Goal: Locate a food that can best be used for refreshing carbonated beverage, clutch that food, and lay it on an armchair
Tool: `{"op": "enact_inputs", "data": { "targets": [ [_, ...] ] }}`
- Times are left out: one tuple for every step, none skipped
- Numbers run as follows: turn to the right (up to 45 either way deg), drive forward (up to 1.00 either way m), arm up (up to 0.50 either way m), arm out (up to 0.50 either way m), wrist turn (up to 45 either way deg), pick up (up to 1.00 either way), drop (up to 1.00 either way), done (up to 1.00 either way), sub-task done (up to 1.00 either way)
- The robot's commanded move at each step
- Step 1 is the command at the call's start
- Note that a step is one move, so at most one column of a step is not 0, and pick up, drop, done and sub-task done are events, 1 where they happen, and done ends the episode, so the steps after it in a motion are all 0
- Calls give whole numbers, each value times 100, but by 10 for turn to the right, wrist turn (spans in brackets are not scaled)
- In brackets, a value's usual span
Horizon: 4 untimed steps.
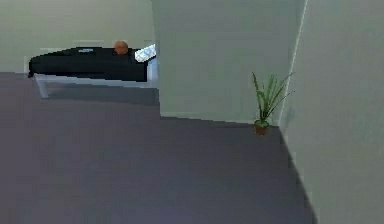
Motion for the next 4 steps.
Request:
{"op": "enact_inputs", "data": {
  "targets": [
    [0,20,0,0,0,0,0,0,0],
    [-450,0,0,0,0,0,0,0,0],
    [-60,0,0,0,0,0,0,0,0],
    [0,20,0,0,0,0,0,0,0]
  ]
}}
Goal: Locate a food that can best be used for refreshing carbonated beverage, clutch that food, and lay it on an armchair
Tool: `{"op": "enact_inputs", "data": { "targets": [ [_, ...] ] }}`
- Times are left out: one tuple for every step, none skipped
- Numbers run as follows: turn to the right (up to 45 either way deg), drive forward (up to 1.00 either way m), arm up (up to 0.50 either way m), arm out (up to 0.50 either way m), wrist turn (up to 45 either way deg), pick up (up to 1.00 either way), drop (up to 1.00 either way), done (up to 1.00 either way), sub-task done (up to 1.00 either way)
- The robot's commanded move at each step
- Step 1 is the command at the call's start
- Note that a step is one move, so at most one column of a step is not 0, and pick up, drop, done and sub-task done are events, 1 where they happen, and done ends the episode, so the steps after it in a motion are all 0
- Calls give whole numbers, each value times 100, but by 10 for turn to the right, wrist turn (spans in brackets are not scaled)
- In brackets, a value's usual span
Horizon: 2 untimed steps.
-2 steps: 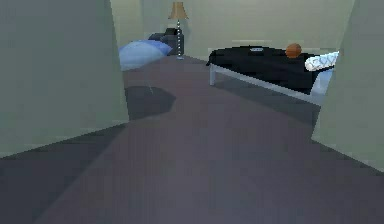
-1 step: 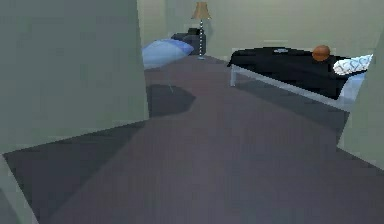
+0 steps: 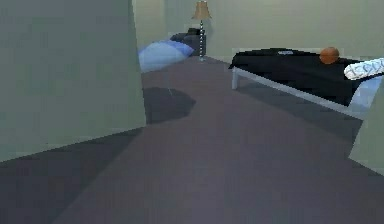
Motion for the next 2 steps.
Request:
{"op": "enact_inputs", "data": {
  "targets": [
    [60,0,0,0,0,0,0,0,0],
    [0,100,0,0,0,0,0,0,0]
  ]
}}
